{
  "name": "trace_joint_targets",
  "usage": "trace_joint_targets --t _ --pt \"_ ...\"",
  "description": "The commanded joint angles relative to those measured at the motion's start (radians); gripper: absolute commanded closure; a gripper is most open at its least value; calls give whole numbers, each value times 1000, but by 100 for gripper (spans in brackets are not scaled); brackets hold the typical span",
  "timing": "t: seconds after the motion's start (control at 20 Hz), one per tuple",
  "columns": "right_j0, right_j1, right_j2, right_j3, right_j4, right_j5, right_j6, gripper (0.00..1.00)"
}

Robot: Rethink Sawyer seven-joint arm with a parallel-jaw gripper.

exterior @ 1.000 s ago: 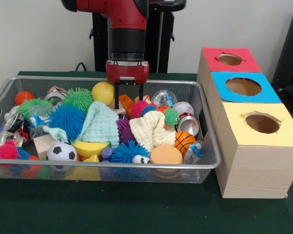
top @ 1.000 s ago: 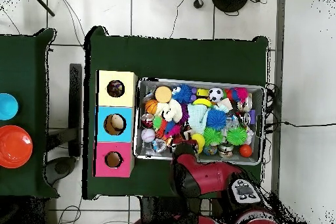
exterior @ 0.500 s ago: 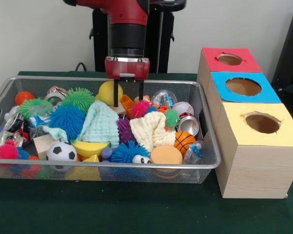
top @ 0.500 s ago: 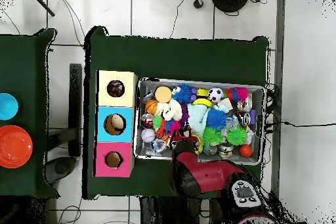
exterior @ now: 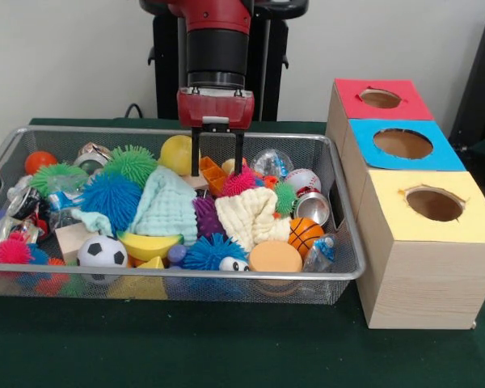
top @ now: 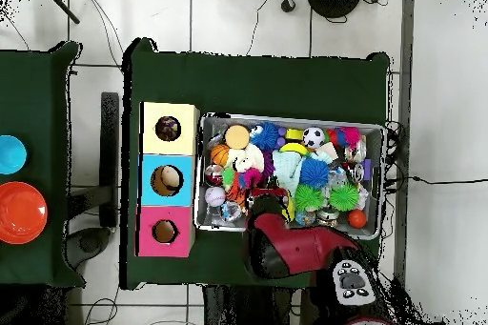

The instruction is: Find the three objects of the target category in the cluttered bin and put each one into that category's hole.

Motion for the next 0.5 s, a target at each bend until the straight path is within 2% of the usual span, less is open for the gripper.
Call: trace_joint_targets --t 0.05,0.35,0.5 --pt "-6 -22 26 -140 -4 49 55 0" --pt "-13 -40 -1 -154 -14 58 50 0" --pt "-56 -46 44 -169 -53 89 47 0"
